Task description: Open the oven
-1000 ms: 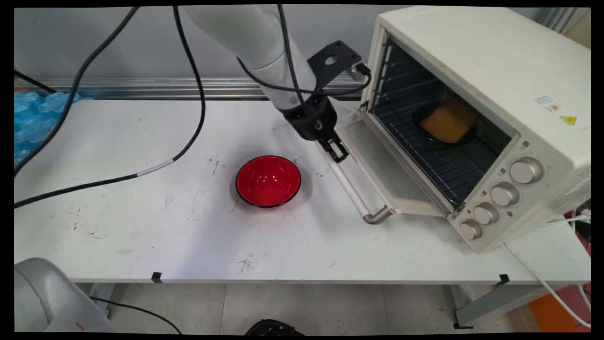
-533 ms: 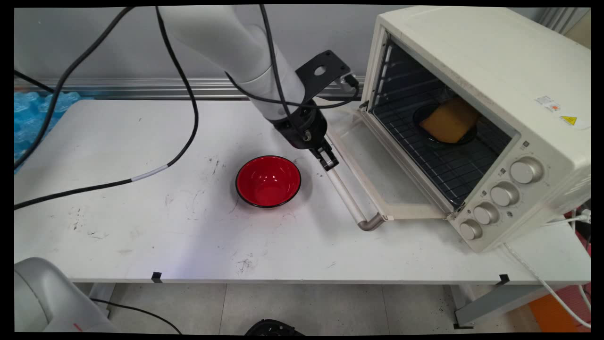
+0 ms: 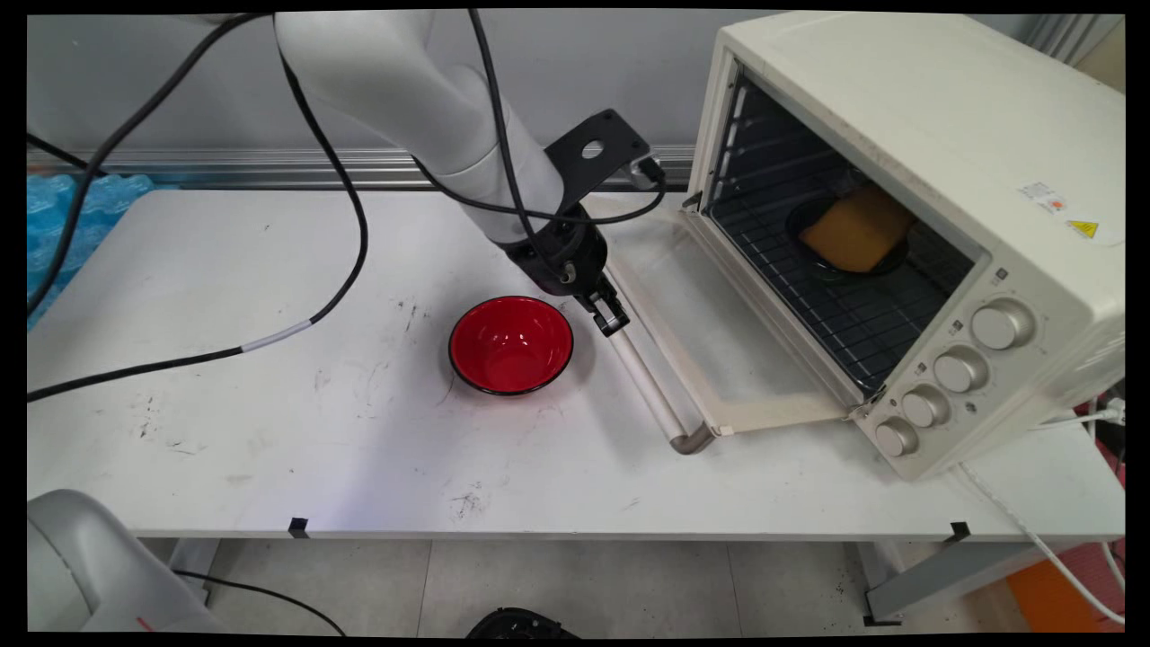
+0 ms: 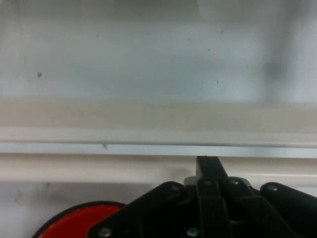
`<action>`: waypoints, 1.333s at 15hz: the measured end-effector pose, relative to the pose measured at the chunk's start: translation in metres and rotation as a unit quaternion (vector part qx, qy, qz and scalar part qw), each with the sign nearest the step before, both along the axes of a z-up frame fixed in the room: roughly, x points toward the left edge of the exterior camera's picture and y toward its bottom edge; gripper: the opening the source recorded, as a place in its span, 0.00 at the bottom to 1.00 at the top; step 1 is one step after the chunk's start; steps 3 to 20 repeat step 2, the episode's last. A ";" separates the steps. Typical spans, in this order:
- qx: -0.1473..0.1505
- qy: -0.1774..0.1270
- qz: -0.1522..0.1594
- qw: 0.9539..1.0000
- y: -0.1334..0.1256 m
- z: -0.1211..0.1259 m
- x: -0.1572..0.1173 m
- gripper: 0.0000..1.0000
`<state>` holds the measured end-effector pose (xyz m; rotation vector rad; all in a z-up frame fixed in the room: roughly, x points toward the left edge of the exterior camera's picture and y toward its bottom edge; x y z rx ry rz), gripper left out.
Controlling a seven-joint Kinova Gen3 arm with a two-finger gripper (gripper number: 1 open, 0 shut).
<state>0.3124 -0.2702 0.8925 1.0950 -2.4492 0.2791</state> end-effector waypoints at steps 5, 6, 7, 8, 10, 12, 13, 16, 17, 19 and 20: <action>0.000 0.000 0.003 1.000 0.002 -0.002 0.001 0.00; 0.000 0.000 0.003 1.000 0.002 -0.002 0.001 0.00; 0.000 0.000 0.003 1.000 0.002 -0.002 0.001 0.00; 0.000 0.000 0.003 1.000 0.002 -0.002 0.001 0.00; 0.000 0.000 0.003 1.000 0.002 -0.002 0.001 0.00; 0.000 0.000 0.003 1.000 0.002 -0.002 0.001 0.00; 0.000 0.000 0.003 1.000 0.002 -0.002 0.001 0.00; 0.000 0.000 0.003 1.000 0.002 -0.002 0.001 0.00; 0.000 0.000 0.003 1.000 0.002 -0.002 0.001 0.00; 0.000 0.000 0.003 1.000 0.002 -0.002 0.001 0.00; 0.000 0.000 0.003 1.000 0.002 -0.002 0.001 0.00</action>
